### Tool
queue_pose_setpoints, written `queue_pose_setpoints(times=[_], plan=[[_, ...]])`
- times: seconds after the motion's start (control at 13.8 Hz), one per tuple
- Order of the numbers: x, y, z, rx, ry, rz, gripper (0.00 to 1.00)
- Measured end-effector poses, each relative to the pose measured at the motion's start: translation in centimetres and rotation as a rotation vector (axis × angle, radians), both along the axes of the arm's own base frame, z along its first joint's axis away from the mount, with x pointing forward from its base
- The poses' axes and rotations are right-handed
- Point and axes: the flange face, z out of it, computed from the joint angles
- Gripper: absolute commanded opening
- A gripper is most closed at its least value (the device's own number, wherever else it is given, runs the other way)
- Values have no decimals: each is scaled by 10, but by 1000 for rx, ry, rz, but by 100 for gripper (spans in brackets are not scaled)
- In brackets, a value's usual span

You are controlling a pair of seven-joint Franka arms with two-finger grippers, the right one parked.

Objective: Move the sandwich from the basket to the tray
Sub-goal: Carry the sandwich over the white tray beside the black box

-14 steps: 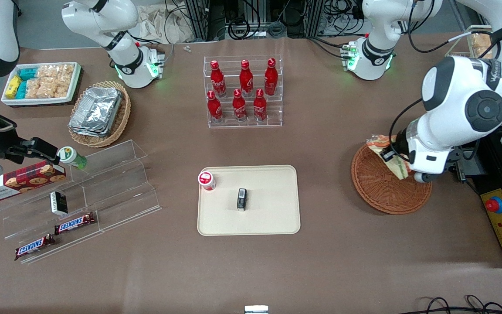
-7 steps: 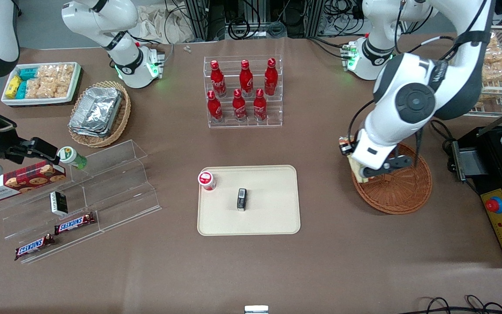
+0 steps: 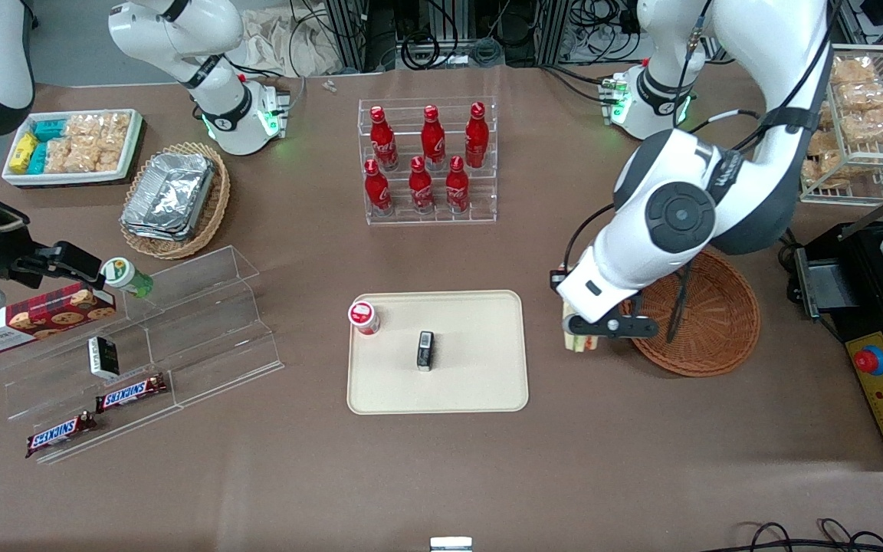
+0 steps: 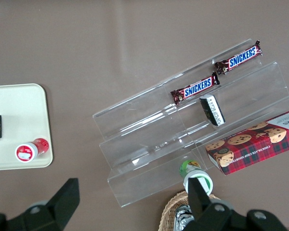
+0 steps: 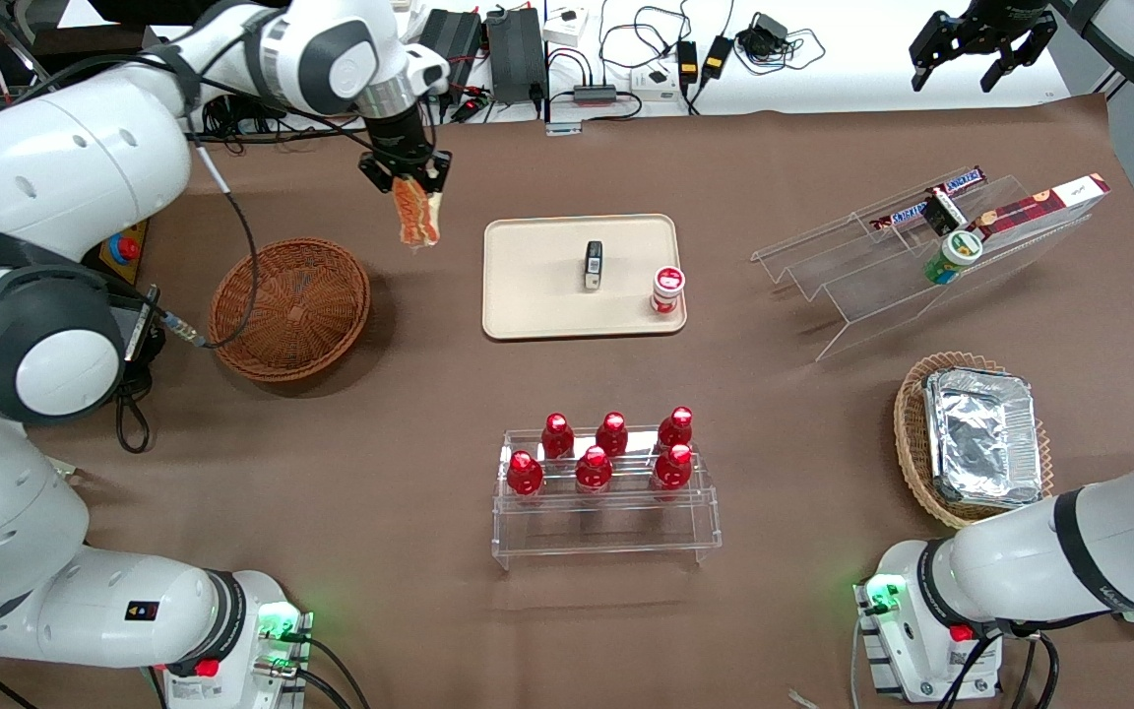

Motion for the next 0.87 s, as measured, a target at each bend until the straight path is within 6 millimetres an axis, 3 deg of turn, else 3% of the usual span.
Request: queue_pose_setpoints(times=[0.58,0.87], plan=[[2,-68,-135,-66,24,-53,0],[5,-80,-179,-33,2,-50,0]])
